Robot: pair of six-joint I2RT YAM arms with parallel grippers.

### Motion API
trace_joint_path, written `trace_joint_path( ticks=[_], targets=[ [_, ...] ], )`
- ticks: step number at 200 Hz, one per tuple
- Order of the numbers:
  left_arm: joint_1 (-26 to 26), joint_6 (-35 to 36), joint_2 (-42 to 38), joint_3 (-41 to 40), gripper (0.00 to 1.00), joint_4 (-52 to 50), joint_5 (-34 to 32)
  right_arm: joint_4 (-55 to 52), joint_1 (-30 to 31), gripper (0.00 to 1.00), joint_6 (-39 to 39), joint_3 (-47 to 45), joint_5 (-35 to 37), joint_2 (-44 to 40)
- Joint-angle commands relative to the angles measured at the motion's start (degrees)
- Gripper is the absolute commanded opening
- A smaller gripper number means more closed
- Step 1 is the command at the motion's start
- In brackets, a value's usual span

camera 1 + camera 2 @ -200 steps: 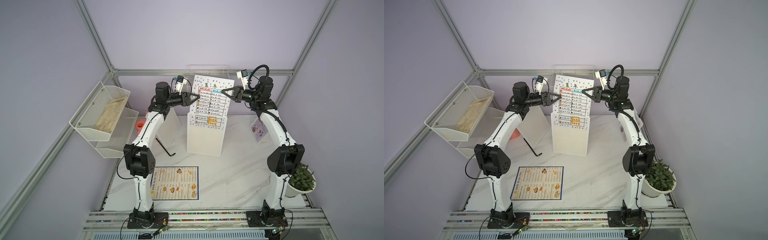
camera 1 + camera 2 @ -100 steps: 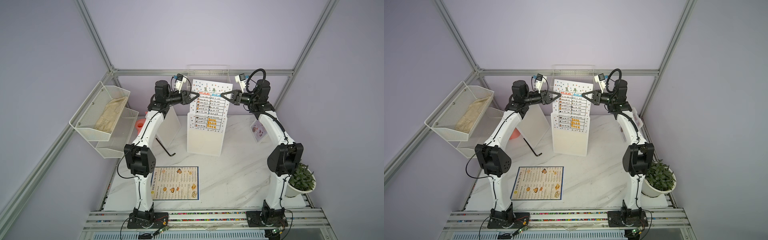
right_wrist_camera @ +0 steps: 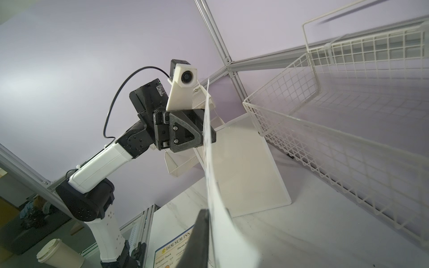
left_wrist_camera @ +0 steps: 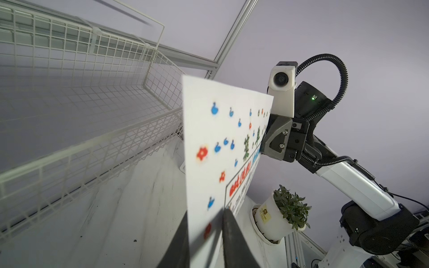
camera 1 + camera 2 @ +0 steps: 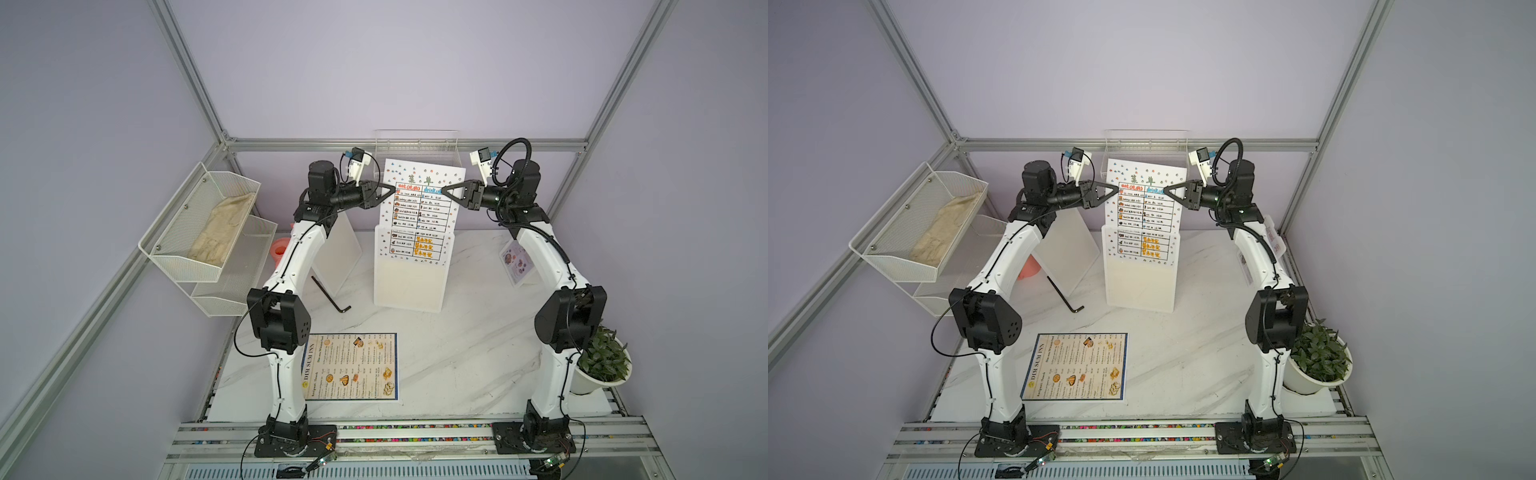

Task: Insert the menus into the narrow rack
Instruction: Insert the menu into the narrow rack.

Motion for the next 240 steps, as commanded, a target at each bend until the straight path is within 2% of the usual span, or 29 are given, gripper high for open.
trace_joint_path(
  ticks=[1,35,66,119,151,174,240],
  targets=[
    [0.3,0.3,-0.7,1.6,0.21,1.0,0.2,0.6,0.2,0.18,-0.1,3.2,-0.3,1.2],
    [0.2,0.3,-0.8,1.4,0.18,0.8,0.2,-0.5,0.2,0.22,-0.4,5.9,-0.1,1.9],
    [0.3,0.3,-0.8,1.3,0.18,0.8,0.2,-2.1,0.2,0.22,-1.2,7.8,0.0,2.5],
    [0.3,0.6,-1.1,1.0,0.18,0.7,0.0,-2.7,0.2,0.11,-1.6,7.9,-0.1,2.6],
    [0.3,0.6,-0.9,1.6,0.29,0.7,0.0,-2.6,0.2,0.03,-1.4,7.2,-0.6,2.6],
    [0.3,0.5,-0.8,1.8,0.43,0.6,0.1,-1.4,0.2,0.0,-0.7,5.5,-0.9,2.3],
    [0.2,0.9,-1.3,0.4,0.44,0.7,0.2,0.5,0.4,0.0,-0.6,0.3,-1.1,0.4]
  ],
)
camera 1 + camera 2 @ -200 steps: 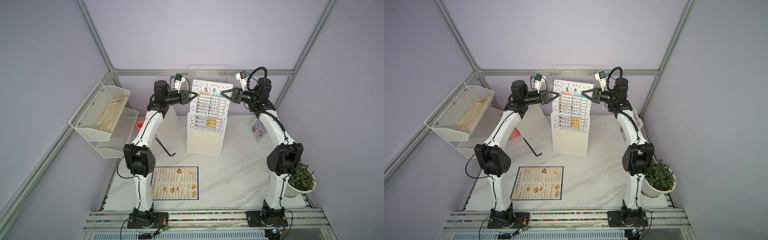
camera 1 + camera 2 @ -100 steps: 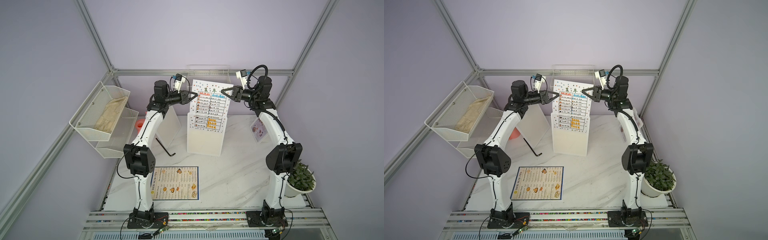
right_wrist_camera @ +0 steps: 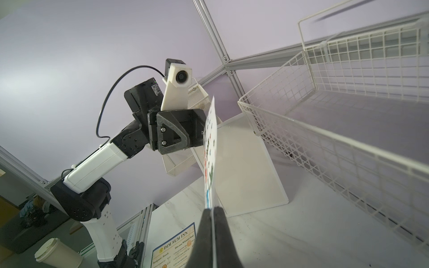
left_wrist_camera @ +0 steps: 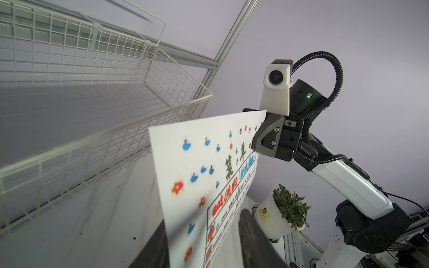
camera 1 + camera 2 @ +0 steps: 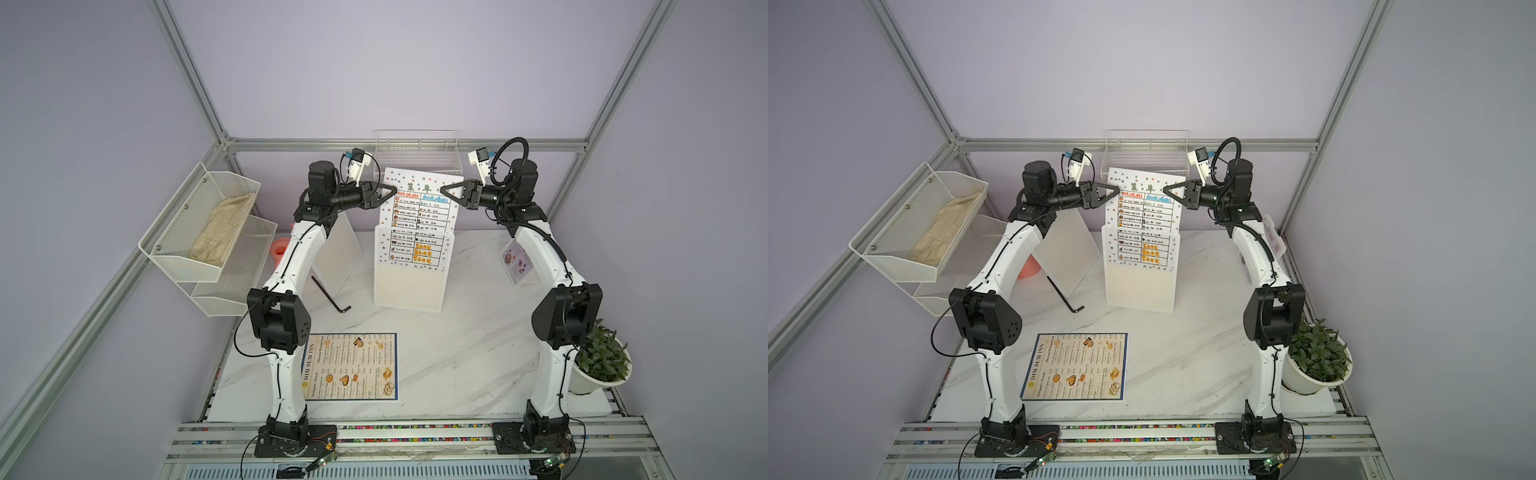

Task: Insert the menus into the narrow rack
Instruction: Insert the menu into the narrow rack.

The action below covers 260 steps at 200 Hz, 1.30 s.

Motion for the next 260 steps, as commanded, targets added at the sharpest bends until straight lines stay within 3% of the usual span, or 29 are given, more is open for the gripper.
trace_joint_path(
  ticks=[1,63,119,165,204,260],
  targets=[
    [0.3,0.9,-1.3,0.4,0.44,1.3,0.2,2.1,0.5,0.0,0.3,-1.6,-1.1,-1.9],
    [0.3,2.1,-3.1,-3.7,0.36,1.6,-0.2,5.1,1.0,0.0,1.3,-6.4,-0.9,-3.4],
    [0.3,2.3,-3.6,-5.0,0.26,1.9,-0.5,4.8,1.1,0.0,1.5,-5.0,-1.1,-2.9],
    [0.3,2.0,-3.5,-4.5,0.22,1.9,-0.6,2.7,1.0,0.12,0.1,-2.4,-1.0,-2.3],
    [0.3,1.9,-3.4,-4.0,0.22,1.9,-0.6,1.1,1.1,0.17,-0.8,-0.6,-0.5,-2.2],
    [0.3,1.7,-3.4,-3.2,0.24,1.9,-0.6,-0.1,1.1,0.06,-1.2,0.3,-0.6,-2.1]
  ],
)
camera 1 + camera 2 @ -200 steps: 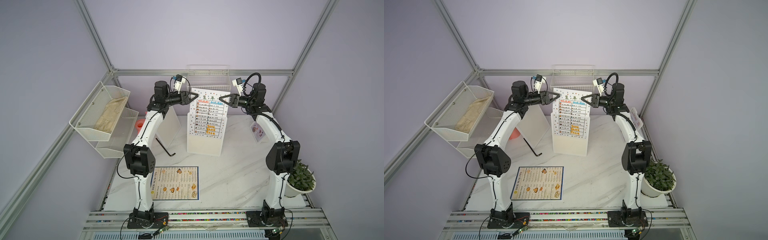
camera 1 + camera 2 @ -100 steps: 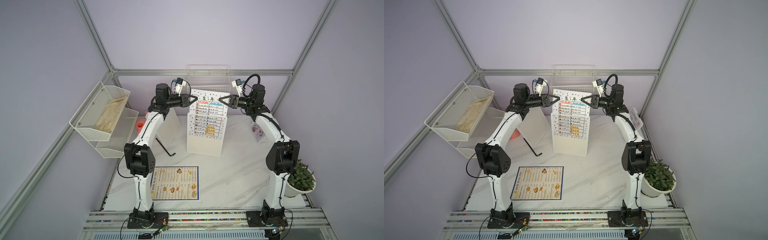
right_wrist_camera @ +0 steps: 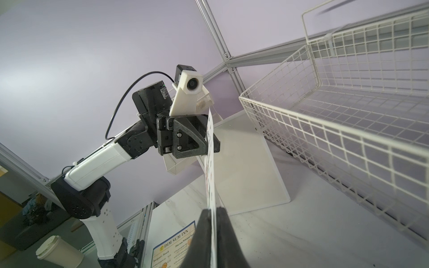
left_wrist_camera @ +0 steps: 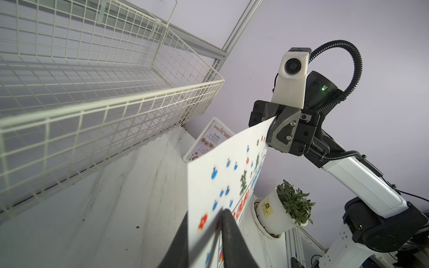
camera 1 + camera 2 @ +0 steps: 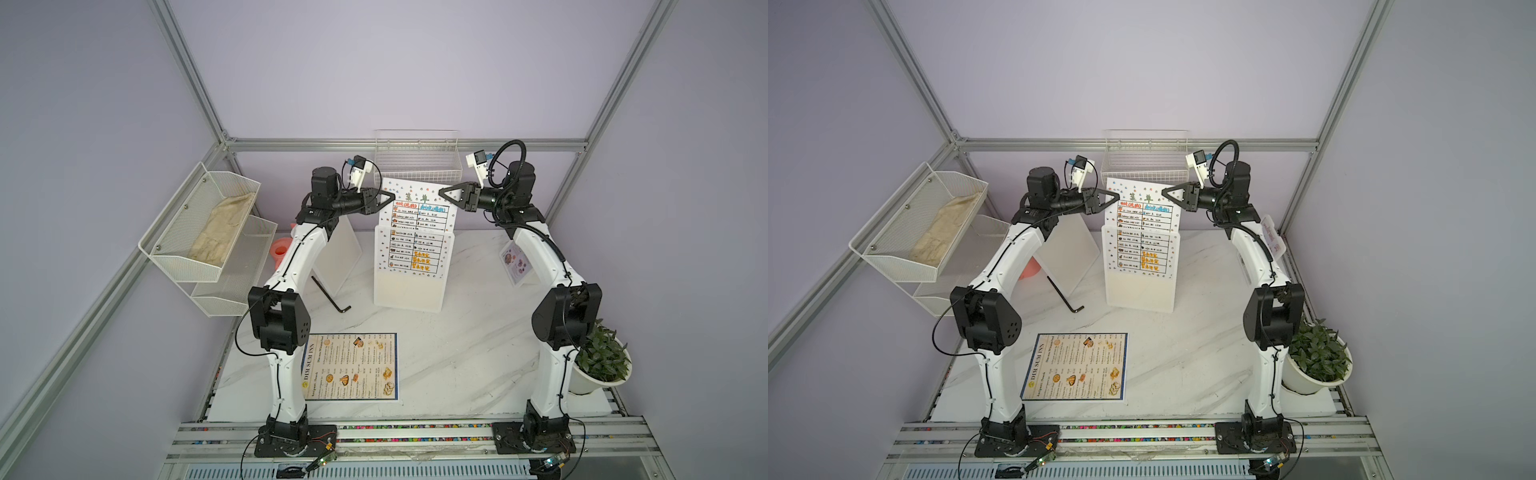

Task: Insert the menus into the narrow rack
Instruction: Insert the menu into the narrow rack.

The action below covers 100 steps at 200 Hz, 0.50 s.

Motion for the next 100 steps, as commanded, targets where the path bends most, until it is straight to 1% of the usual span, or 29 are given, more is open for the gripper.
trace_joint_path(
  ticks=[1,10,24,33,40,55,100],
  targets=[
    [0.3,0.3,-3.0,0.7,0.24,1.9,-0.2,-0.9,0.4,0.06,-0.6,1.7,-0.5,-1.6],
    [0.3,0.2,-3.2,0.7,0.28,1.8,-0.1,-0.8,0.5,0.03,-0.6,1.8,-0.5,-1.6],
    [0.3,0.3,-3.1,1.0,0.39,1.8,-0.1,-0.8,0.5,0.0,-0.4,2.0,-0.6,-1.5],
    [0.3,0.3,-3.1,1.2,0.46,1.9,-0.1,-0.8,0.5,0.0,-0.3,2.1,-0.6,-1.4],
    [0.3,0.3,-3.2,1.4,0.48,1.8,-0.1,-0.8,0.5,0.0,-0.3,2.1,-0.6,-1.4],
    [0.3,0.2,-3.2,1.6,0.5,1.8,0.0,-0.7,0.4,0.0,-0.1,2.1,-0.7,-1.4],
    [0.4,0.4,-3.6,1.0,0.5,1.8,0.4,0.0,0.6,0.0,-0.1,0.3,-1.3,-2.1]
  ],
)
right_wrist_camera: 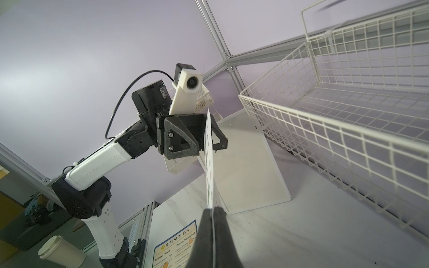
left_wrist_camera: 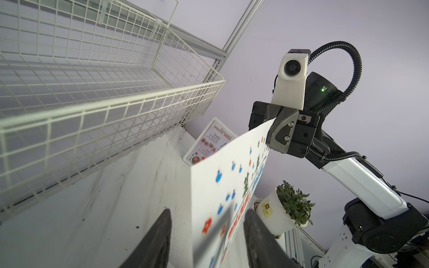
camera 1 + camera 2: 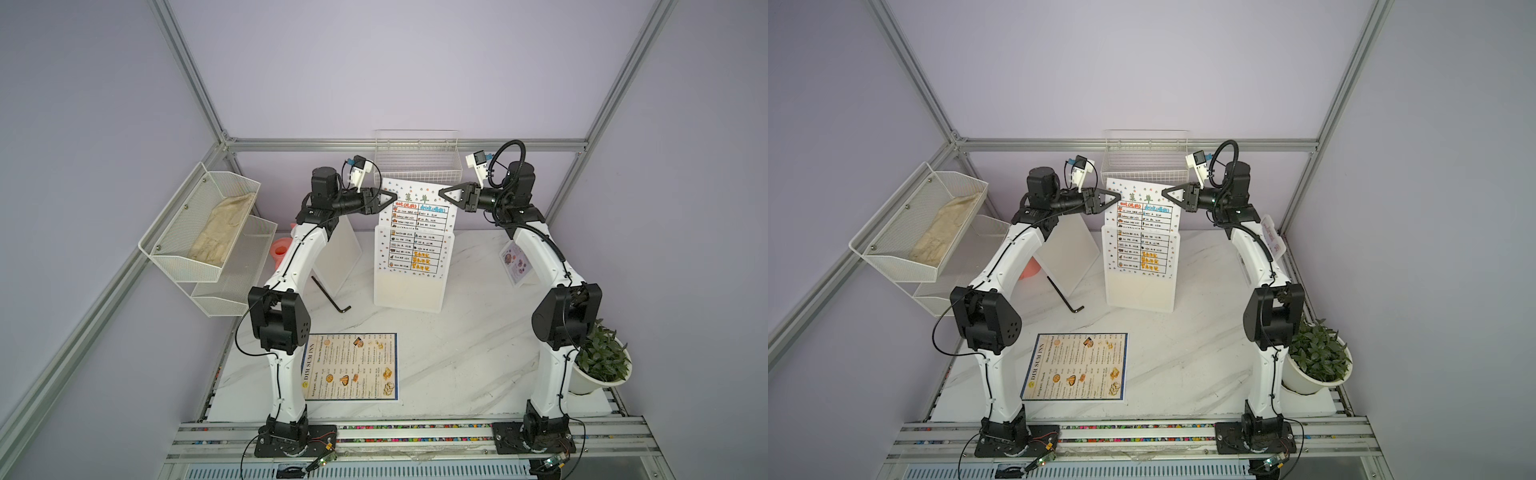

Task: Insert the menus into the narrow rack
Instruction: Insert the menu into the narrow rack.

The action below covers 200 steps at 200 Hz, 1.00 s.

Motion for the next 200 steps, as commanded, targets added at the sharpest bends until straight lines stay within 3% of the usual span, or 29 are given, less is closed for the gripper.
trace_joint_path(
  ticks=[1,83,153,200],
  targets=[
    [0.4,0.7,-3.6,0.9,0.5,1.7,0.5,0.5,0.6,0.0,-0.2,0.1,-1.2,-2.2],
    [0.4,1.6,-5.2,-2.2,0.48,1.9,0.3,1.0,0.7,0.0,-1.0,-2.1,-0.7,-3.0],
    [0.2,1.1,-4.7,-0.6,0.5,1.9,0.7,-6.3,0.7,0.0,-5.2,6.2,0.9,-1.5],
    [0.1,1.4,-5.0,-1.4,0.48,1.9,0.8,-7.0,0.7,0.0,-4.9,6.1,-0.2,-0.8]
  ],
)
